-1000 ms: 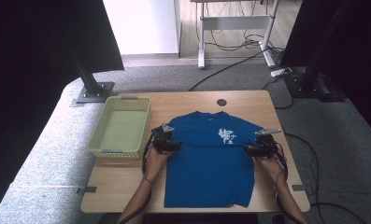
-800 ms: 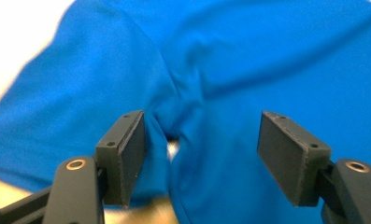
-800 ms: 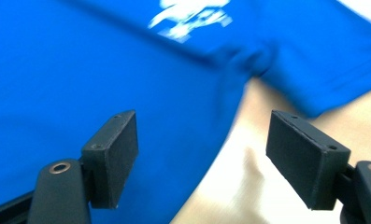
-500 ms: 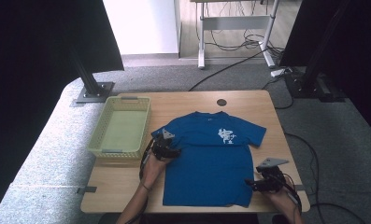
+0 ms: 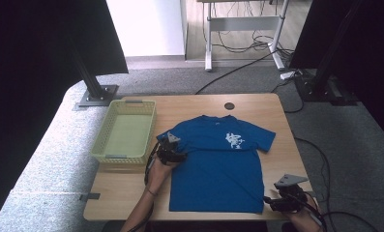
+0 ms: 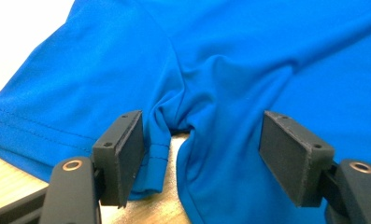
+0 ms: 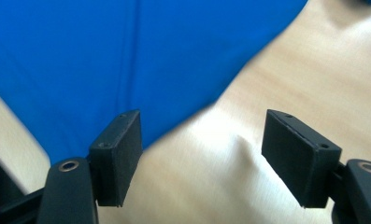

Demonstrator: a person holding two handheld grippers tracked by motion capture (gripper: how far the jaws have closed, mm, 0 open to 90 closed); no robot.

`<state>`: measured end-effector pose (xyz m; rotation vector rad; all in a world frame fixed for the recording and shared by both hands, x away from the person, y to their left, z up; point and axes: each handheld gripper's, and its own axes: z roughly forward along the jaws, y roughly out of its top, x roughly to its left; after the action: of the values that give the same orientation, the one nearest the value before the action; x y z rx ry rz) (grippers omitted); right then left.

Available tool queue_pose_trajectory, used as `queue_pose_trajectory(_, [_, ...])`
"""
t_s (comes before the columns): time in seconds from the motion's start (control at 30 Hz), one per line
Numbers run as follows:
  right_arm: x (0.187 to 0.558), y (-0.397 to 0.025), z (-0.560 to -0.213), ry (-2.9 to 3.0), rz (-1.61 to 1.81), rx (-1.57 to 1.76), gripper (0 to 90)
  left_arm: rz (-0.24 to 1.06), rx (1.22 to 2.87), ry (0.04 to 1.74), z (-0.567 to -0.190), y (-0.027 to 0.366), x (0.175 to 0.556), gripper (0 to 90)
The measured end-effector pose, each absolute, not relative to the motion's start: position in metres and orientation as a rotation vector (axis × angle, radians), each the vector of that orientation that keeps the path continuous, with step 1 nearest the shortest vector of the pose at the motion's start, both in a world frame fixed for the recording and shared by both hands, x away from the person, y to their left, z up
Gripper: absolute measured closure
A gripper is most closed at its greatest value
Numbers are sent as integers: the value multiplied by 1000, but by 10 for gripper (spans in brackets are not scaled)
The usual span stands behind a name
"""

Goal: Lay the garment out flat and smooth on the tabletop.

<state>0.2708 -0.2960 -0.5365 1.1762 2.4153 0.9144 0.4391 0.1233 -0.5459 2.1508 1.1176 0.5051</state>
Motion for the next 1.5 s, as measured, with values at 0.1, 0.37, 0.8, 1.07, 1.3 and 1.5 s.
queue_pose_trajectory(0.1, [284,-294,-537,2396,947,1182,269,504,2152,1098,-543,121,434,304])
queue_pose_trajectory(0.37, [327,-275,-541,2353,993,1146,220,469,2140,1040,-540,120,409,286])
queue_pose_trajectory(0.8, [318,-273,-553,2409,944,1161,223,443,2179,1045,-548,129,383,249])
queue_pose_trajectory(1.07, [326,-276,-546,2352,987,1170,220,448,2175,1037,-550,120,380,228])
queue_pose_trajectory(1.3, [332,-281,-546,2316,1016,1192,206,439,2155,1022,-544,124,373,211])
queue_pose_trajectory(1.5, [331,-289,-545,2288,1018,1193,174,433,2129,1005,-536,132,364,200])
